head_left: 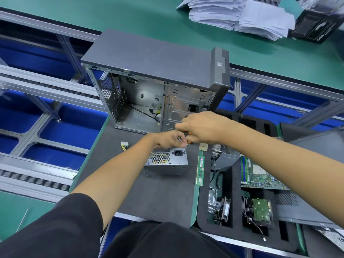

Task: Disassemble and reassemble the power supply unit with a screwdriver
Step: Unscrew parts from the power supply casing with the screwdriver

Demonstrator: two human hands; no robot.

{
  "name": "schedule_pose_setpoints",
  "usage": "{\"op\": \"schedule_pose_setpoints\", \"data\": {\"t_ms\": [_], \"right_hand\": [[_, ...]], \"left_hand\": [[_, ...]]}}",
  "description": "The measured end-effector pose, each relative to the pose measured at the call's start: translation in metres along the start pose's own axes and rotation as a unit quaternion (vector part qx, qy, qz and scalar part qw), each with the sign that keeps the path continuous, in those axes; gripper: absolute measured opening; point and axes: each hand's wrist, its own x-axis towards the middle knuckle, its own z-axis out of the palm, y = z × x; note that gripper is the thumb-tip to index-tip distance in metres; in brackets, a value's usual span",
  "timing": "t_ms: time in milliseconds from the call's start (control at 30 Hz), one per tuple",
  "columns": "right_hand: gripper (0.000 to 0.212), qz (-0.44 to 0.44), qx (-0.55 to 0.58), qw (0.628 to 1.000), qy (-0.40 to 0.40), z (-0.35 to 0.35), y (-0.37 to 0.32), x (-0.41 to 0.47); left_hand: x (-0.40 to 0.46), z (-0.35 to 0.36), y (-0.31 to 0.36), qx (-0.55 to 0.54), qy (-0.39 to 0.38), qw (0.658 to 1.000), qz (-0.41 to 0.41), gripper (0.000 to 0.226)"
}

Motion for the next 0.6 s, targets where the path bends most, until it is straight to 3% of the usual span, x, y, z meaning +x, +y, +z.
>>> {"op": "schedule_pose_setpoints", "data": {"t_ms": [133, 200, 333, 500, 600], "right_hand": [[0.037, 0.005, 0.172, 0.984, -0.032, -0.0062, -0.0038, -0.0041], [0.028, -0.014, 0.137, 0.99, -0.021, -0.009, -0.0035, -0.0037], [0.011, -0.009, -0.019, 1.0, -0.008, -0.0055, 0.002, 0.0025], [0.032, -0.022, 0.075, 0.996, -0.038, -0.0073, 0.0032, 0.0009], [0.037, -0.049, 0.055, 0.996, -0.04, -0.0089, -0.0006, 0.0034]], "left_hand": [[0.0003, -0.0024, -0.001, -0.007, -0.01, 1.0, 0.012, 0.026], [-0.0006, -0.0023, 0.0005, -0.003, -0.014, 1.0, 0.005, 0.018], [-0.0008, 0.002, 0.0023, -0.023, 0.01, 1.0, 0.001, 0.037], [-0.0005, 0.0005, 0.0007, -0.022, 0.0, 1.0, -0.005, 0.028], [-0.0002, -0.0002, 0.0001, -0.001, -0.004, 1.0, -0.007, 0.026]]}}
